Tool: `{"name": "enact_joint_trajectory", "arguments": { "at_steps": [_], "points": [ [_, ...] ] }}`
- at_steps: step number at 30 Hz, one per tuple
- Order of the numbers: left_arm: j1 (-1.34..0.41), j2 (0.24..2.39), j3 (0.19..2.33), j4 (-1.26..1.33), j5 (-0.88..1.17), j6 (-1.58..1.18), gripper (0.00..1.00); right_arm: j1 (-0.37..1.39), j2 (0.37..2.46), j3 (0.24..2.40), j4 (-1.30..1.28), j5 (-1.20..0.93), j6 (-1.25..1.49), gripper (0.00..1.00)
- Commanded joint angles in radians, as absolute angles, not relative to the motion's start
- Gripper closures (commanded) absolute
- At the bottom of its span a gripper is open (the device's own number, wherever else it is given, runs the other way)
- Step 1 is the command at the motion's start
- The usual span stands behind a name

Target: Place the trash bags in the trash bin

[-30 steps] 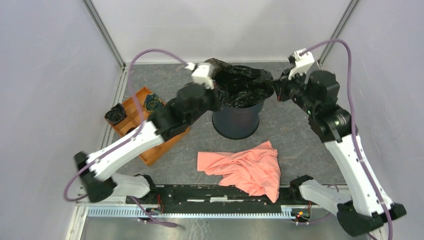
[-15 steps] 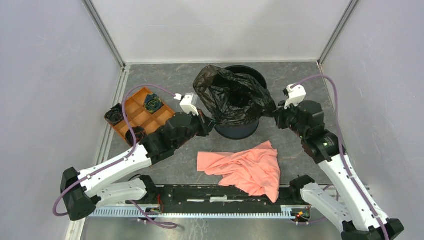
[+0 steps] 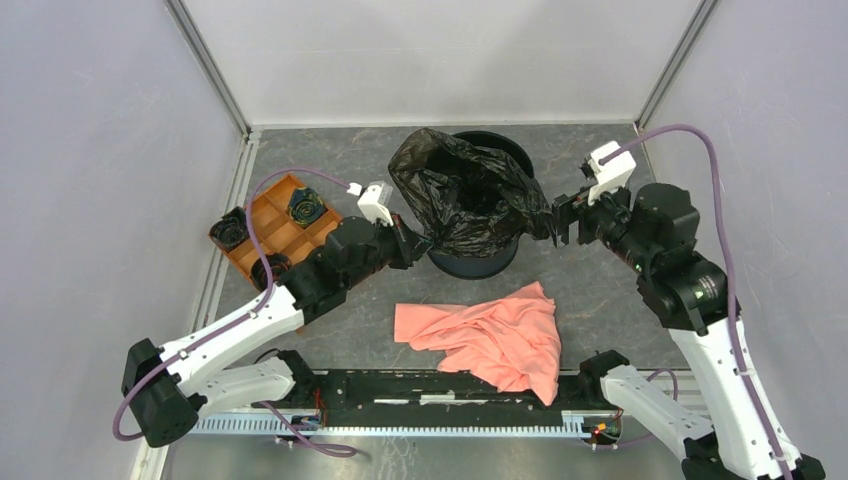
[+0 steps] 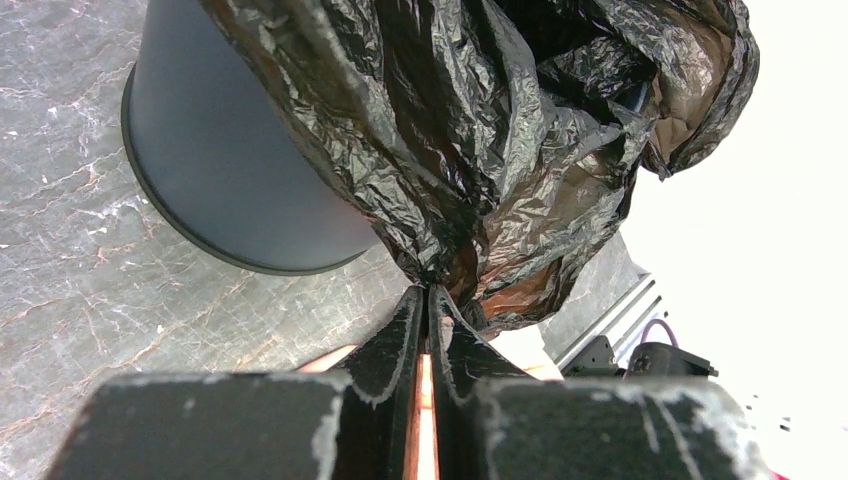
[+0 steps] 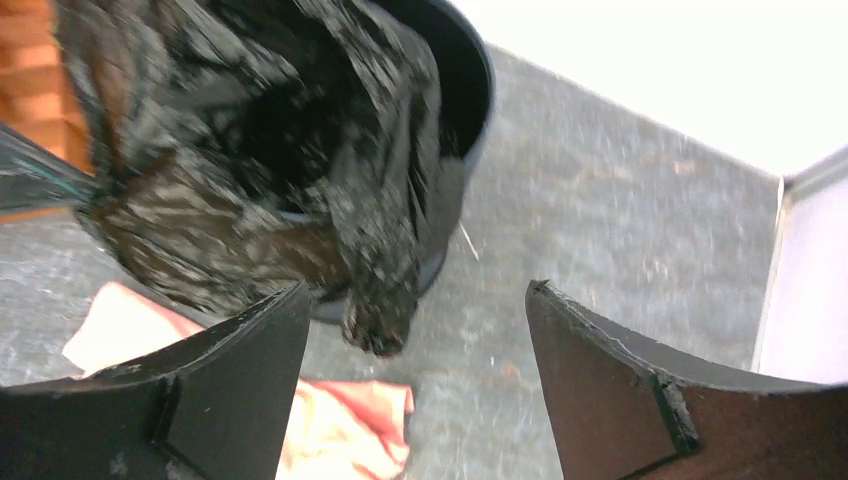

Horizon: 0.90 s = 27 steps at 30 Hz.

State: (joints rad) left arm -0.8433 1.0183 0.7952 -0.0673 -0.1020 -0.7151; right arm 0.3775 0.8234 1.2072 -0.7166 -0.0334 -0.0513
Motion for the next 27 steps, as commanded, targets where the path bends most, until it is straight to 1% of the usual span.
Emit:
{"name": "enact_joint_trajectory", "arguments": {
  "at_steps": [1,2,4,5,6,8,10,12,14,16,17,19,20,23,27],
  "points": [
    [-0.812,1.022,0.787,-0.008,-0.034,-0.73,0.9,0.376,0.92,1.288,-0.628,-0.187,-0.128,0.14],
    [-0.806,1.024,0.783,-0.01,-0.028,-0.734,0.89,0.375,0.955,1.3,-0.608,-0.189,-0.125,0.14],
    [-0.79,1.021,0.781,-0.018,-0.007,-0.743,0.84,0.376,1.014,1.323,-0.581,-0.178,-0.112,0.16],
    [-0.775,1.016,0.782,-0.028,0.016,-0.743,0.8,0.376,1.039,1.325,-0.567,-0.166,-0.103,0.18],
    [-0.767,1.006,0.784,-0.043,0.025,-0.741,0.76,0.375,1.052,1.323,-0.549,-0.163,-0.095,0.23],
    [-0.749,0.973,0.78,-0.093,0.012,-0.738,0.68,0.375,1.076,1.31,-0.513,-0.179,-0.075,0.29],
    [-0.707,0.927,0.77,-0.131,0.043,-0.735,0.59,0.375,1.081,1.276,-0.467,-0.191,-0.048,0.31],
    [-0.645,0.89,0.77,-0.17,0.108,-0.732,0.49,0.377,1.082,1.241,-0.419,-0.171,-0.024,0.32],
    [-0.57,0.866,0.783,-0.201,0.205,-0.737,0.35,0.375,1.087,1.219,-0.388,-0.131,-0.002,0.33],
    [-0.494,0.858,0.794,-0.189,0.319,-0.765,0.22,0.375,1.098,1.22,-0.381,-0.087,0.029,0.43],
    [-0.466,0.861,0.797,-0.169,0.371,-0.787,0.17,0.375,1.099,1.219,-0.38,-0.067,0.037,0.5],
    [-0.423,0.888,0.803,-0.084,0.458,-0.843,0.1,0.375,1.101,1.215,-0.373,-0.027,0.042,0.56],
    [-0.41,0.909,0.804,-0.039,0.498,-0.87,0.09,0.374,1.1,1.212,-0.371,-0.011,0.048,0.59],
    [-0.389,0.99,0.821,0.079,0.56,-0.927,0.07,0.374,1.101,1.203,-0.363,0.025,0.052,0.7],
    [-0.385,1.066,0.87,0.106,0.542,-0.921,0.06,0.373,1.114,1.211,-0.359,0.047,0.048,0.87]
  ]
}}
